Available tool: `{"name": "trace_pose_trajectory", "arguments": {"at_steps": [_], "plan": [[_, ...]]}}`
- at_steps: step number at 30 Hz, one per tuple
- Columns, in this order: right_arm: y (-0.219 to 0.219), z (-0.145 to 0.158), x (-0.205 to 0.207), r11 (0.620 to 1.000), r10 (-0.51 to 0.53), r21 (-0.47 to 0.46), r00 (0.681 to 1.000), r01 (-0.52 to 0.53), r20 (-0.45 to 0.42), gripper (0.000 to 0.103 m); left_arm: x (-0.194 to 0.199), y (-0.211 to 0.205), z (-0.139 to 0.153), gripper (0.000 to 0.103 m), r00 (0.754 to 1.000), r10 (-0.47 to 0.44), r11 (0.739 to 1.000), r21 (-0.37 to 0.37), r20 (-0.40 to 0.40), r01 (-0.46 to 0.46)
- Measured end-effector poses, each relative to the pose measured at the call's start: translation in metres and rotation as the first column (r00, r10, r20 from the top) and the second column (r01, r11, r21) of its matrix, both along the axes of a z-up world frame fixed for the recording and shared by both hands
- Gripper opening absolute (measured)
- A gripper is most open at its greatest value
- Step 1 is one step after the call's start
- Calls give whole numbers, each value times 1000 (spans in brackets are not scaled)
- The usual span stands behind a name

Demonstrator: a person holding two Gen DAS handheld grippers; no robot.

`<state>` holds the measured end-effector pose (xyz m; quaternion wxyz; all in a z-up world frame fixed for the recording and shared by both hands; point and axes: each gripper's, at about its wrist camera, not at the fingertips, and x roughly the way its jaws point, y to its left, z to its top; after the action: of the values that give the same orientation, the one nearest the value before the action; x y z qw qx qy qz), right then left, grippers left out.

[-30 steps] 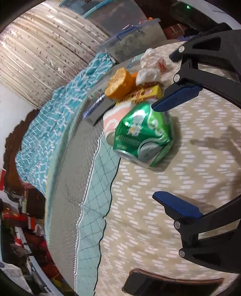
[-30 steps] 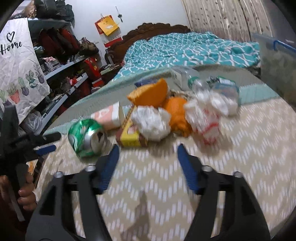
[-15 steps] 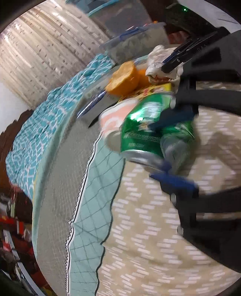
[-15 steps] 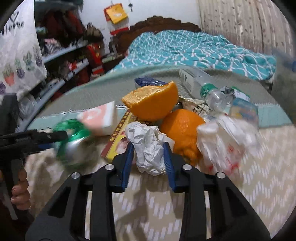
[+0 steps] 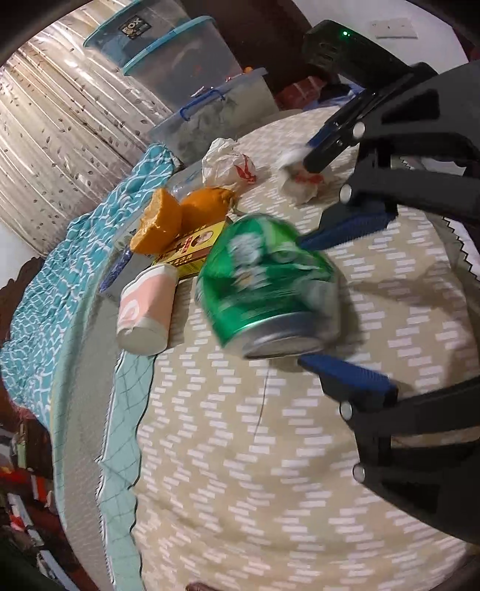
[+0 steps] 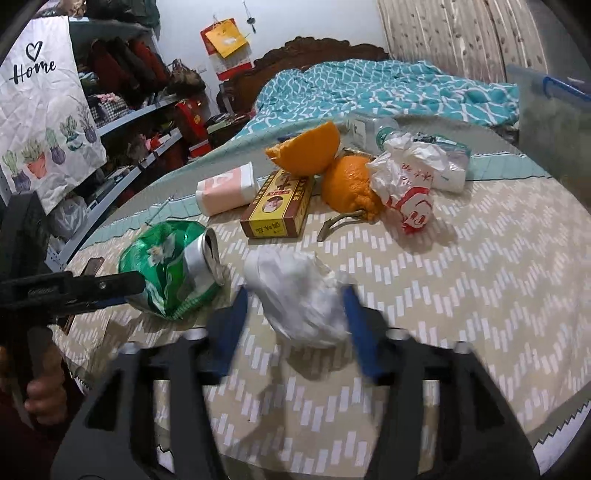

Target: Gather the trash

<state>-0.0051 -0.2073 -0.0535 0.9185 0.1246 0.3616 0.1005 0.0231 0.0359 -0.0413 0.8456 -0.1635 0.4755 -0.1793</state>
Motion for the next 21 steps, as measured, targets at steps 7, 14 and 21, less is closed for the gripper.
{"name": "trace_pose_trajectory", "arguments": {"at_steps": [7,14,21], "plan": [[-4,-2,-5,1000,-9,20,1000,9,-9,70,-1,29,19,77,995,78,997,5,55,-78],[-2,0,-9,1000,-14,12,1000,14,0,74,47,28,45,78,988,47,995,75,146,-59],[-5,0,-9,1000,-28,12,1000,28,-7,75,87,7,16,78,998,-32,997,69,62,28]]}}
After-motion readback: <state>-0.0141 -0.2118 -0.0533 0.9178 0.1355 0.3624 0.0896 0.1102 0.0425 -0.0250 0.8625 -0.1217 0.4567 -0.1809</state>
